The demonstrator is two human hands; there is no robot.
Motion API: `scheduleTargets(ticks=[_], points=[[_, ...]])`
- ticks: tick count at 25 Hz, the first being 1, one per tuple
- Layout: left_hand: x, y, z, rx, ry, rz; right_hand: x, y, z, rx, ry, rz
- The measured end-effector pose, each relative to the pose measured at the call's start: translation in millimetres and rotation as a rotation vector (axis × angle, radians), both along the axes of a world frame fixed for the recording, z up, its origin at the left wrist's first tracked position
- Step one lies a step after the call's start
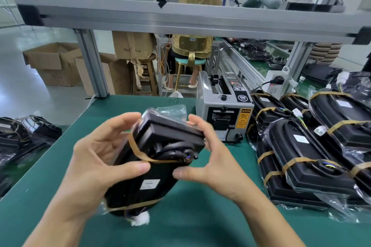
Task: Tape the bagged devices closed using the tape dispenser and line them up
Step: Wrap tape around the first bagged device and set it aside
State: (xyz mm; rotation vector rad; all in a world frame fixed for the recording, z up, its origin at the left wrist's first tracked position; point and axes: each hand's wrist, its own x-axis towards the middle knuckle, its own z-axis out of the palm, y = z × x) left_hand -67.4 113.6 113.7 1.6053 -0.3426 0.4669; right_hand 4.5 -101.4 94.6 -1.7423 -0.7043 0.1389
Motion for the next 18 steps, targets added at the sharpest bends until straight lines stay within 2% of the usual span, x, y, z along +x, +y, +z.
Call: scheduleTargets(ticks=[2, 4, 7, 9, 10, 14, 16, 18], points=[[0.9, -0.6, -8.7, -0.172, 0.013, -0.045, 9.5, 1.9, 14.8, 0.028, -0.097, 0.014], [-1.1, 3.1, -10.4, -0.158, 0.031, -0.007, 15.1, 8.2, 19.1, -0.013, -0.237, -0.004], [-6.2, 7.5, 3.7, 0.147, -0.034, 0.06, 20.5, 19.8, 13.5, -0.092, -0.355, -0.038], [-4.6, -1.4, 10.8, 0.371, -0.036, 0.101, 22.4, 26.7, 8.2, -0.086, -0.346, -0.036], [-2.9, -6.9, 11.6, 0.407, -0.018, 0.125, 23.2, 28.7, 6.1, -0.069, -0.335, -0.028], [6.9, -5.1, 3.1, 0.272, 0.021, 0.194, 21.3, 29.6, 2.5, -0.026, -0.291, 0.0], [12.0, 4.2, -4.6, 0.17, 0.067, 0.145, 16.5, 30.1, -0.9, 0.004, -0.22, 0.001], [15.4, 9.4, -13.3, 0.118, 0.087, 0.12, 15.6, 27.9, -6.7, -0.038, -0.247, -0.026]])
